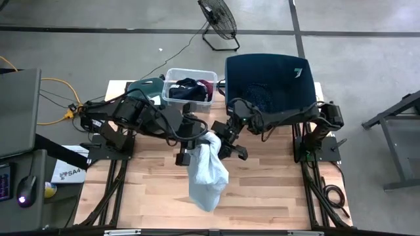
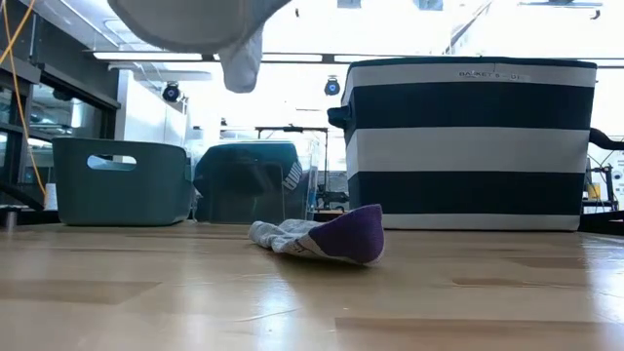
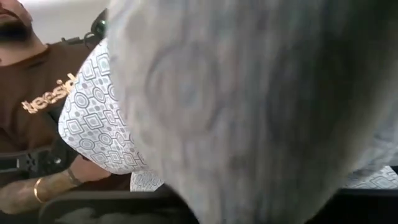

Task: Pick & Place Cloths
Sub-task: Put the white polo shirt into the blue laundry organizer

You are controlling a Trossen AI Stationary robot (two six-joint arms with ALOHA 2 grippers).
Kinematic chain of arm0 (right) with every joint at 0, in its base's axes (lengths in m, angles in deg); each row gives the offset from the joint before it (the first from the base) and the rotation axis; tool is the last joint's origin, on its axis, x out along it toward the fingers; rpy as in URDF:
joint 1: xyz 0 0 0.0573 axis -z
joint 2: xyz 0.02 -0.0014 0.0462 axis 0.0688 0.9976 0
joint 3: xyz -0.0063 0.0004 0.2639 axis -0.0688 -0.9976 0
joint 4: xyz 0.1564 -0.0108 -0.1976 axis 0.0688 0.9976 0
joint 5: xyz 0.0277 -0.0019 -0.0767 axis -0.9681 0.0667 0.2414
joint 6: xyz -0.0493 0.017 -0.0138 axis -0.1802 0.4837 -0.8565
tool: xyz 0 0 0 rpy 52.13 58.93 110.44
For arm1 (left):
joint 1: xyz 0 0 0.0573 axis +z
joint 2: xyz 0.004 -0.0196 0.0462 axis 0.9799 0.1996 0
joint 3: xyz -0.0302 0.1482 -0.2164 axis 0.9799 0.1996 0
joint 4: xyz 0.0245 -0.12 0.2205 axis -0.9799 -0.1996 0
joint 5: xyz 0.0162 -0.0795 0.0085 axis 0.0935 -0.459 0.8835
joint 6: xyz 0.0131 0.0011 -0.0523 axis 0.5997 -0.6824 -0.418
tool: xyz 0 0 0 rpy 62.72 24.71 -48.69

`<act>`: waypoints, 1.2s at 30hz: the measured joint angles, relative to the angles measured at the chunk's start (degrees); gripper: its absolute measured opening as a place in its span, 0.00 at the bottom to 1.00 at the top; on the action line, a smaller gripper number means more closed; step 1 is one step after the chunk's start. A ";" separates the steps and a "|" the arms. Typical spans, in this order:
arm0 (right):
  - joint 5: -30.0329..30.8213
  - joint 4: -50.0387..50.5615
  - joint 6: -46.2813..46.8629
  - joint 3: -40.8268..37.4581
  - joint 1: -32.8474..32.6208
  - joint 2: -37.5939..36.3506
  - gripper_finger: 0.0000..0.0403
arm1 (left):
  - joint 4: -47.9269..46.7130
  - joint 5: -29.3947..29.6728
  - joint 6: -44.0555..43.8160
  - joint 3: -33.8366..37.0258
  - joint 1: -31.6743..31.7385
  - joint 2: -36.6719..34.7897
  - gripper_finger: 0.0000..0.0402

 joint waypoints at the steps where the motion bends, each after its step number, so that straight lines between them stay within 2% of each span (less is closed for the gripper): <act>1: 0.00 -0.19 0.53 0.00 0.00 0.02 0.07 | 0.00 0.02 0.05 -0.02 0.00 -0.01 0.20; 7: 1.92 -0.74 4.43 -0.04 -0.09 0.02 0.07 | -0.12 1.31 0.52 0.00 0.01 -0.94 0.41; 8: 1.92 -0.54 5.12 0.04 -0.17 0.02 0.07 | 0.64 3.55 0.80 -0.09 0.12 -1.01 0.44; 11: 2.48 0.30 6.44 0.02 -0.49 0.11 0.07 | -0.52 7.14 0.70 -1.35 0.79 -1.66 0.51; 14: 3.55 0.96 6.57 0.02 -0.47 -0.38 0.07 | -1.02 8.12 0.65 -3.83 0.51 -2.49 0.55; 19: 6.62 1.52 6.47 0.06 0.33 -2.33 0.07 | -1.08 8.23 0.41 -5.00 0.41 -5.45 0.58; 23: 9.93 6.09 5.39 0.11 2.12 -5.38 0.07 | -1.18 11.10 0.25 -4.92 0.36 -7.15 0.58; 33: 21.72 29.65 -3.96 0.06 10.27 -17.07 0.07 | -1.59 14.02 -0.07 -4.90 0.23 -10.48 0.58; 36: 23.92 32.22 -5.48 0.06 13.24 -20.59 0.07 | -2.83 14.06 -0.35 -4.88 0.20 -11.61 0.58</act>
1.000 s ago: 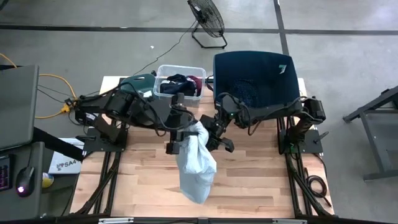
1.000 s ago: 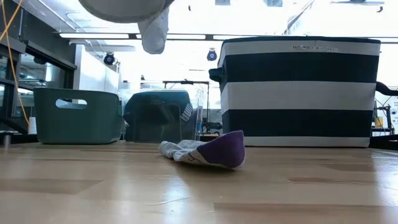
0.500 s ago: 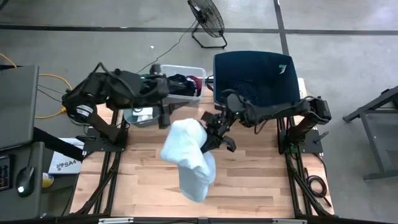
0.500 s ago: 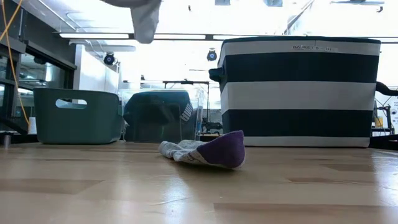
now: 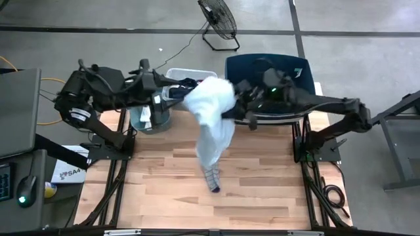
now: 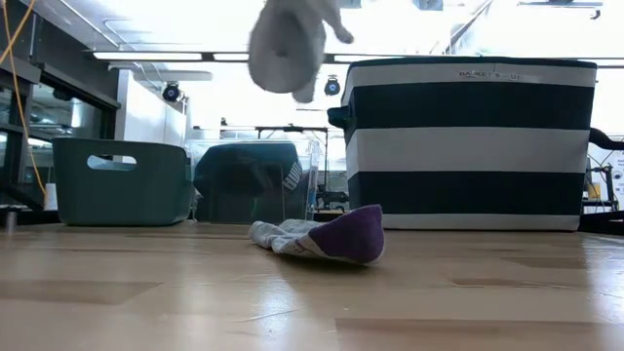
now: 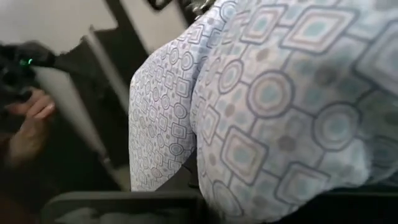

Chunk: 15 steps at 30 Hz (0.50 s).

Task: Pick & Place Cloths
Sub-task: Put the white polo shirt into the blue laundry organizer

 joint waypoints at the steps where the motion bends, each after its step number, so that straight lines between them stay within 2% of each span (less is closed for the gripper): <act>1: 0.36 0.77 -0.12 0.00 1.12 -1.20 0.07 | -0.30 0.00 -0.63 -0.02 0.00 -0.25 0.58; 10: 7.01 0.86 -2.07 0.00 10.81 -10.26 0.07 | -8.08 0.62 -6.72 -0.02 0.00 -2.35 0.58; 15: 8.20 2.94 -3.40 0.02 17.01 -13.03 0.07 | -11.11 0.82 -8.23 -0.02 -0.02 -3.70 0.58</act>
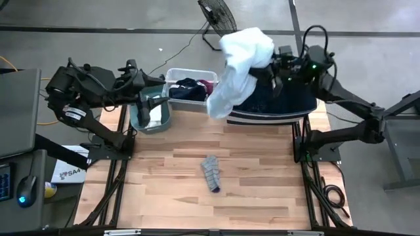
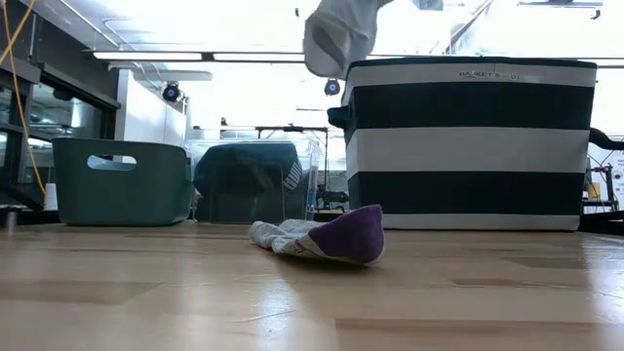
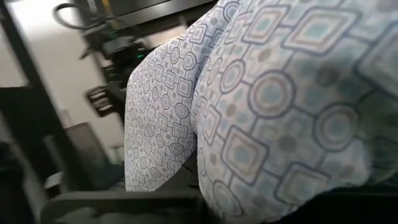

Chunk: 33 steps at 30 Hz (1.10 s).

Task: Pick & Place Cloths
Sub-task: Put the white polo shirt into the blue laundry organizer

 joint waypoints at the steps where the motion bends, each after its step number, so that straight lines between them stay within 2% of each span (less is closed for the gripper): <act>1: 0.01 0.64 -0.14 0.00 1.14 -0.30 0.07 | -0.51 0.17 -0.25 0.02 0.00 -0.33 0.58; 5: 0.20 3.27 -0.32 1.06 4.92 -0.49 0.07 | -1.23 0.23 -0.52 0.02 0.00 -1.30 0.58; 8: 1.29 8.35 -3.31 5.49 5.72 0.84 0.07 | -1.22 0.23 -0.46 0.51 -0.02 -1.79 0.58; 15: 13.44 34.30 -12.35 21.47 5.72 6.77 0.07 | -2.50 0.27 -0.89 3.17 -0.02 -3.06 0.58; 19: 19.44 44.85 -16.30 27.73 5.72 9.17 0.07 | -2.70 0.29 -2.02 6.85 -0.02 -4.54 0.58; 23: 26.08 53.38 -19.08 31.01 5.68 10.55 0.07 | -1.66 0.46 -4.44 13.81 -0.02 -7.92 0.58; 28: 33.46 62.34 -20.86 31.47 5.68 10.69 0.07 | 3.82 0.62 -6.74 26.21 -0.02 -14.07 0.58; 33: 37.15 71.31 -21.08 31.47 5.70 11.10 0.07 | 12.38 0.64 -8.64 39.25 -0.02 -21.59 0.58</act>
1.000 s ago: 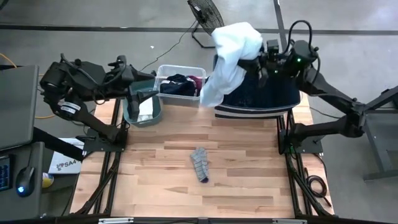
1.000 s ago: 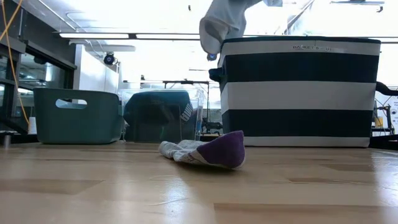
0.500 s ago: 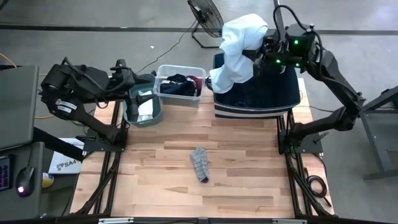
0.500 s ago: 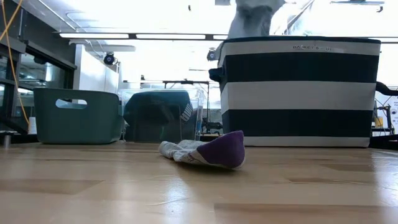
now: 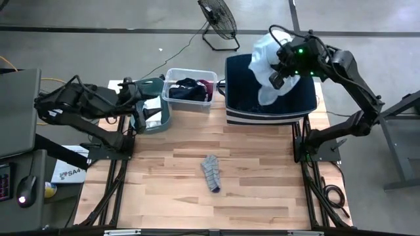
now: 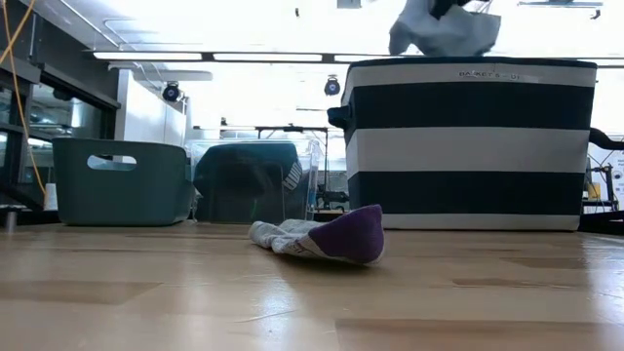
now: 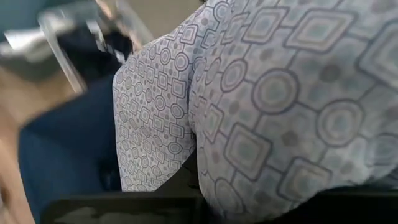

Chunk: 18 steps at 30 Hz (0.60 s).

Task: Pick & Place Cloths
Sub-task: Put the white polo shirt into the blue laundry organizer

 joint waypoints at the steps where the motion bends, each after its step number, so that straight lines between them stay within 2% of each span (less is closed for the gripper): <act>1: 0.26 1.43 0.00 0.00 0.00 0.18 0.07 | 1.91 -0.02 -0.44 2.46 0.00 -1.43 0.58; 6: 1.52 8.48 -0.01 0.00 0.37 3.06 0.07 | 9.92 -0.14 -1.49 13.28 0.00 -7.89 0.58; 10: 2.32 13.64 -2.16 0.00 0.57 7.11 0.07 | 14.09 -0.22 -2.19 19.05 0.00 -11.60 0.58; 18: 3.24 18.05 -5.91 -0.02 2.81 15.75 0.07 | 16.72 -1.44 -2.39 22.91 0.00 -14.52 0.58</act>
